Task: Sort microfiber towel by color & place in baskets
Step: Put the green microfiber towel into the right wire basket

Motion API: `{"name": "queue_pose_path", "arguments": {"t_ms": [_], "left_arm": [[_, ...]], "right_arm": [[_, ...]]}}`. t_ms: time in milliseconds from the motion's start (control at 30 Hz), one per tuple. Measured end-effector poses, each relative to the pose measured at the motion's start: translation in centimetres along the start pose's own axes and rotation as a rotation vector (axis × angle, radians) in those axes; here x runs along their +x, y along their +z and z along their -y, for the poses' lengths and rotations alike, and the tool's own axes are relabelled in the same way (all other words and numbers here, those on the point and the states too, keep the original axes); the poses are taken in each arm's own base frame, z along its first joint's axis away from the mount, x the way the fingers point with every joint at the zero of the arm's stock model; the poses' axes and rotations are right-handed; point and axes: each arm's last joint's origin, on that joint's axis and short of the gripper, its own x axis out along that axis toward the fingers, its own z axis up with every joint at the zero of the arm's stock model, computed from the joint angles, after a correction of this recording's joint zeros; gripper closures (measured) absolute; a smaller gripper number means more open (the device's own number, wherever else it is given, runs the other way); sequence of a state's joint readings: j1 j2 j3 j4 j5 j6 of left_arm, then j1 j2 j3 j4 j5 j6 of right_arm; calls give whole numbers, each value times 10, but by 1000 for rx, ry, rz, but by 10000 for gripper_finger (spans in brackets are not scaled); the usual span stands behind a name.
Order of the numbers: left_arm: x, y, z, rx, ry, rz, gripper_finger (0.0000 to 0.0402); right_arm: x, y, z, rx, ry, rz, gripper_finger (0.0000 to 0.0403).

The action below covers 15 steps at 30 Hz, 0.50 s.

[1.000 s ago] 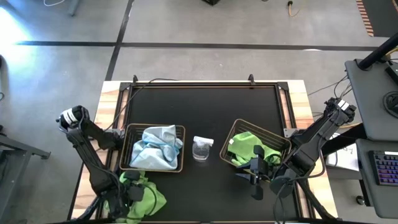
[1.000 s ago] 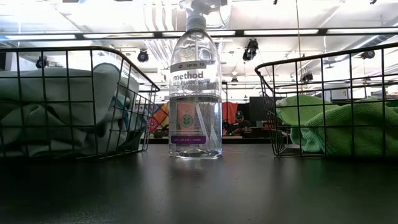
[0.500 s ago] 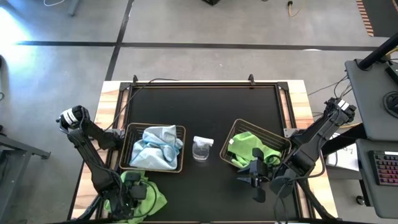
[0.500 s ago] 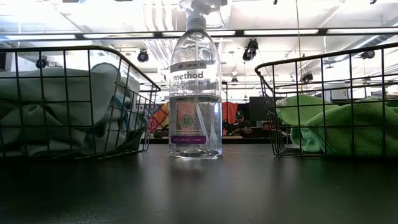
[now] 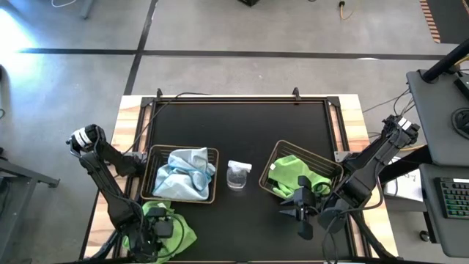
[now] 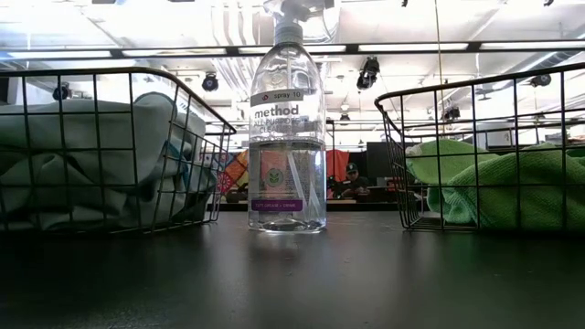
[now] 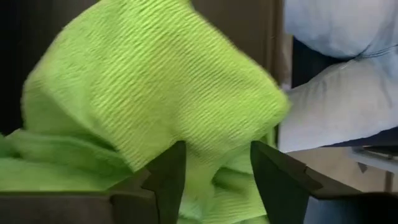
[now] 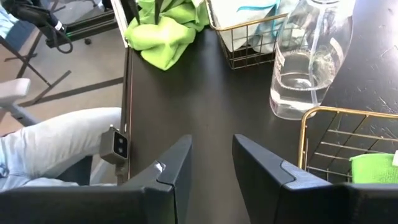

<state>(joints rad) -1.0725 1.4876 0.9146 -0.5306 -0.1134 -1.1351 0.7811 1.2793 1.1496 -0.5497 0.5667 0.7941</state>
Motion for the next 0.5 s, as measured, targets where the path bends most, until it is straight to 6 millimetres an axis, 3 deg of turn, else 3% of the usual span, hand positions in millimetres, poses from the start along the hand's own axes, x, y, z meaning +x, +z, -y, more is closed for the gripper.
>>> {"name": "queue_pose_path", "arguments": {"t_ms": [500], "left_arm": [[2, 2, 3, 52, -55, 37, 162]], "right_arm": [[0, 0, 0, -2, 15, -15, 294]]}}
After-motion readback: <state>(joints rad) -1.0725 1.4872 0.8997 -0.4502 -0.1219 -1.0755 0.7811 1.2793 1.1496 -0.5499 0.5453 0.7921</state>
